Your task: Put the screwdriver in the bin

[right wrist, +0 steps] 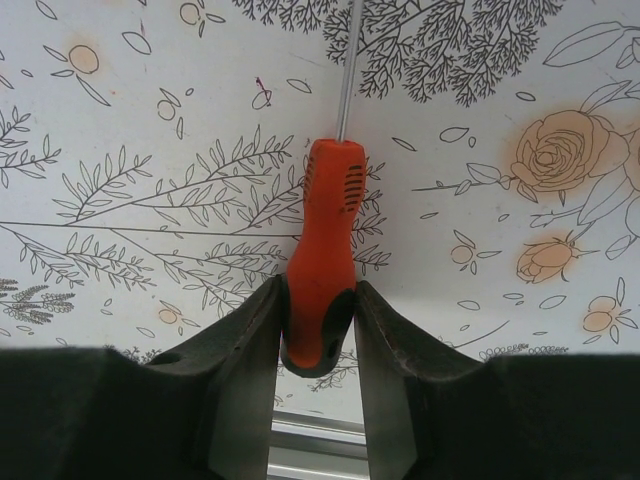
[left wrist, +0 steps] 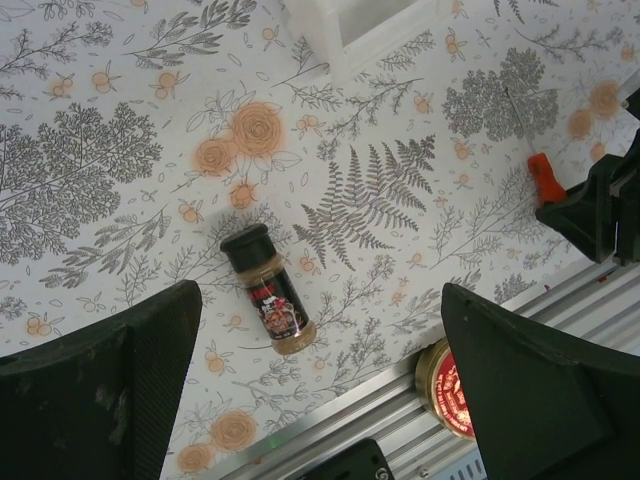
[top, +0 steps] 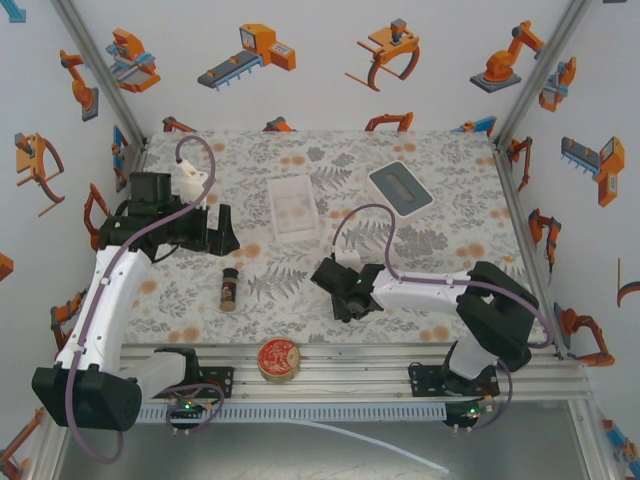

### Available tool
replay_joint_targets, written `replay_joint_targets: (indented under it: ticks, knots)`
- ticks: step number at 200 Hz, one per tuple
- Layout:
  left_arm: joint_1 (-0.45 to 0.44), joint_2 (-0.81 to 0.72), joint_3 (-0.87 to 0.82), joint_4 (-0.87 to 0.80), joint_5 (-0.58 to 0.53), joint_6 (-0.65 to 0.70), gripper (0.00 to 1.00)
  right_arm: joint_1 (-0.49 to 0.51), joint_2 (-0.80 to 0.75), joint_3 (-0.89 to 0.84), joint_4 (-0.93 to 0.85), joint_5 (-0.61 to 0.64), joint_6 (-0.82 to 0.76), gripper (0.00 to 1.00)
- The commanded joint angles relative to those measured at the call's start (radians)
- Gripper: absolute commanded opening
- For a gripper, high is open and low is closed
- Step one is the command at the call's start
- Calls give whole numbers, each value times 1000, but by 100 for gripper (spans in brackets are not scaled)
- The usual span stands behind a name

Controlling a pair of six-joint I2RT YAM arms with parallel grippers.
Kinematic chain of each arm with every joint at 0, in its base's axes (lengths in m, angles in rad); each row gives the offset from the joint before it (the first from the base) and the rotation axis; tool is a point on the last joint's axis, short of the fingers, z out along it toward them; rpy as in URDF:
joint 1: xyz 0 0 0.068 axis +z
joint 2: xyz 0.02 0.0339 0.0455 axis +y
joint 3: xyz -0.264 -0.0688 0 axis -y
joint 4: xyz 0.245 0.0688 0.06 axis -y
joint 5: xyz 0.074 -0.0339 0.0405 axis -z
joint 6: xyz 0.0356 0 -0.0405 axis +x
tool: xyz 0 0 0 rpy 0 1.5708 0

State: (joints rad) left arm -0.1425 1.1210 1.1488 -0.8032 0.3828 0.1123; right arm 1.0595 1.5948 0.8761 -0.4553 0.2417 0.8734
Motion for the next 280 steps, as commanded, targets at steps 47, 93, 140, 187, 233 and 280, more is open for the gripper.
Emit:
replay_joint_targets:
  ticks: [47,93,140,187,233,280]
  knots:
    - [-9,-22,59,-76,61,99,97,4,-89,-47,4,33,-3,26]
    - [-18,-24,61,-76,80,101,97,4,-217,-52,-54,60,-33,26]
    - [-20,-30,55,-78,129,110,97,-1,-334,-24,-128,71,-95,25]
    - [-22,-34,57,-121,232,137,97,-60,-326,102,-180,53,-216,25]
    - [-22,-71,71,-164,233,154,97,-125,-171,299,-169,-7,-328,25]
    - [-23,-106,71,-173,189,156,97,-199,32,503,-157,-140,-425,25]
